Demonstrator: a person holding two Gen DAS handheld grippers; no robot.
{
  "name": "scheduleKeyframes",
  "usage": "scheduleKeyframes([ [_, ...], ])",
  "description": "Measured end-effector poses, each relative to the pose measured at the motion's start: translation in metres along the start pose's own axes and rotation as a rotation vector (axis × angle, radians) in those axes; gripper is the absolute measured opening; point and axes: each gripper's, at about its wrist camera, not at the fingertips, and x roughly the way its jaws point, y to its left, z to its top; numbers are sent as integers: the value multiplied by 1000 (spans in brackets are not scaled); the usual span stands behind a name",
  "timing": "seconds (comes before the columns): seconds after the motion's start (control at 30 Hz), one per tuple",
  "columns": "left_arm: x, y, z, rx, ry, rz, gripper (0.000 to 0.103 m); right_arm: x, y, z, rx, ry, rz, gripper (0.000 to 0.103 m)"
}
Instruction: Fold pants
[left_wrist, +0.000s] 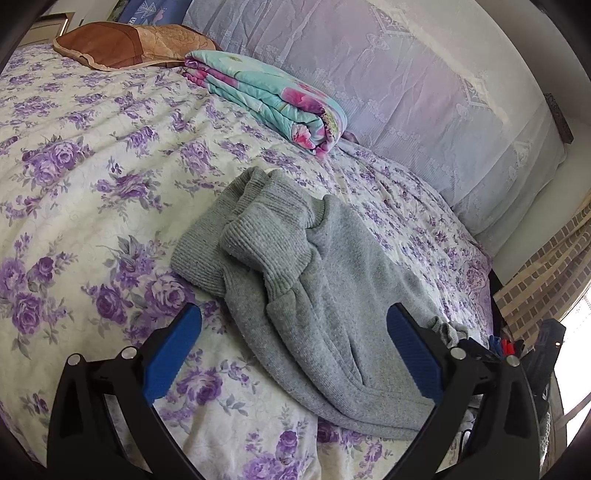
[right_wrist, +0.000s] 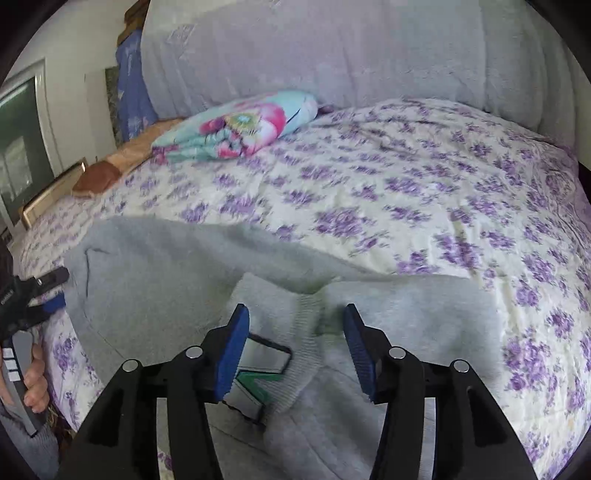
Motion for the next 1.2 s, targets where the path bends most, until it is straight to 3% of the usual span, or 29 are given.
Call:
scheduleKeyframes([
  [0.07, 0, 0, 0, 2, 3, -1, 98, 17, 7, -2, -37, 16, -22, 72],
  [0.17, 1, 0, 0, 2, 8, -1, 98, 4, 3, 1, 0, 4, 15, 73],
  [0.3, 3, -1, -1, 9, 13, 7, 98, -53, -6, -11, 8, -202, -36, 69],
  [0.37, 5, 0, -2, 7, 18, 12, 98, -56, -15, -19, 20, -168, -28, 70],
  [0.43, 7, 0, -2, 9, 20, 19, 98, -27, -25, -32, 52, 1, 37, 70],
  [0.47, 8, -1, -3, 12, 20, 24, 98, -17, -28, -39, 52, 21, 69, 74],
  [0.57, 10, -1, -1, 5, 26, 24, 98, -24, -32, -37, 101, -13, 93, 75],
  [0.63, 10, 4, 2, -29, 32, 3, 98, -42, -32, -39, 126, -89, 111, 75],
  [0.7, 8, 9, 6, -73, 32, -27, 98, -60, -30, -44, 108, -145, 75, 75],
  [0.77, 8, 13, 8, -107, 31, -50, 98, -65, -35, -51, 107, -131, 59, 75],
  [0.83, 9, 15, 11, -132, 29, -60, 98, -46, -40, -63, 99, -8, 81, 78],
  [0.87, 11, 15, 12, -141, 30, -61, 98, -41, -36, -68, 38, 2, 69, 83],
  [0.93, 17, 15, 15, -154, 35, -53, 98, -43, -23, -71, -36, -31, 24, 86],
  [1.0, 21, 15, 18, -163, 40, -41, 98, -47, -23, -69, -20, -49, 58, 94],
  [1.2, 21, 21, 24, -218, 32, -65, 93, -81, -53, -67, 102, -191, 143, 94],
])
